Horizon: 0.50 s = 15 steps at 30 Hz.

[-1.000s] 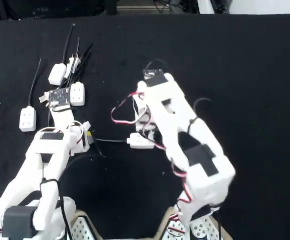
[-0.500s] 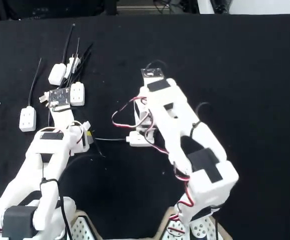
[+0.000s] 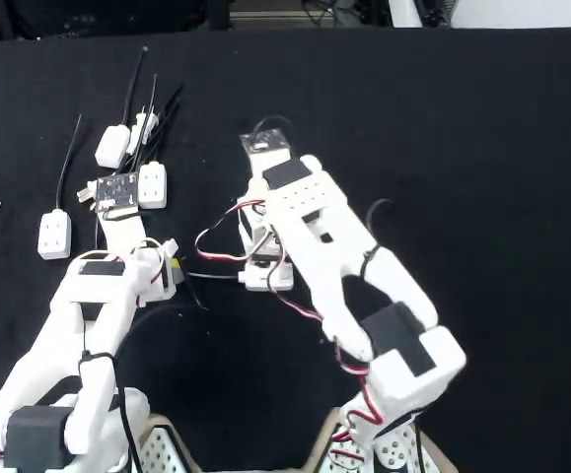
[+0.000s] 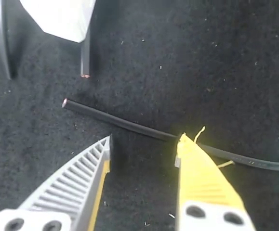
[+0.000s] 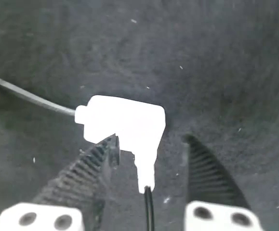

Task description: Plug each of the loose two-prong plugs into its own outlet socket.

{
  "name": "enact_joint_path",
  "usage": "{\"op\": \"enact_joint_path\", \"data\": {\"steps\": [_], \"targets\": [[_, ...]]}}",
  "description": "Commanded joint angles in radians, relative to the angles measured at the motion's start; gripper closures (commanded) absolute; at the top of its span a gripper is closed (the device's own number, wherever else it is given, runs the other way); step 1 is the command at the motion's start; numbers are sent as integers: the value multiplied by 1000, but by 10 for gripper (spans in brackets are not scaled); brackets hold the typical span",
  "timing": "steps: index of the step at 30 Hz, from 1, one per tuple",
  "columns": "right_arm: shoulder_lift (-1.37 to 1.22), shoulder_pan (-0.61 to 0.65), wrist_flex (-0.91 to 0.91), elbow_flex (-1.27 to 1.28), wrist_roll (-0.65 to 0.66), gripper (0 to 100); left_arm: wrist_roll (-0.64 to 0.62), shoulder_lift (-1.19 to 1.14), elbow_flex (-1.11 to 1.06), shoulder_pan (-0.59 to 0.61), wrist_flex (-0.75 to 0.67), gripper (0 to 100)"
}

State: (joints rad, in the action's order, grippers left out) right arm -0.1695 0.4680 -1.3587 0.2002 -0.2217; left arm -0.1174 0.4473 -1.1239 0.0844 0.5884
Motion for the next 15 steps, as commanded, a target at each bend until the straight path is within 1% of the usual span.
{"op": "enact_joint_path", "data": {"steps": [1, 5, 6, 8, 10, 12, 13, 15], "targets": [[154, 17, -3, -59, 146, 741, -9, 17, 4, 2, -12, 777], [263, 17, -5, -117, 307, 741, -9, 20, 4, 10, -11, 777], [285, 17, -5, -134, 373, 740, -9, 21, 4, 13, -11, 777], [320, 17, -2, -159, 545, 740, -8, 23, 4, 21, -6, 777], [346, 17, -2, -176, 721, 740, -9, 26, 12, 54, 18, 777], [369, 26, 2, -193, 845, 740, -9, 26, 18, 102, 35, 777], [380, 29, 0, -214, 878, 740, -9, 26, 22, 128, 37, 777], [409, 28, -6, -292, 879, 740, -9, 26, 31, 166, 43, 777]]}}
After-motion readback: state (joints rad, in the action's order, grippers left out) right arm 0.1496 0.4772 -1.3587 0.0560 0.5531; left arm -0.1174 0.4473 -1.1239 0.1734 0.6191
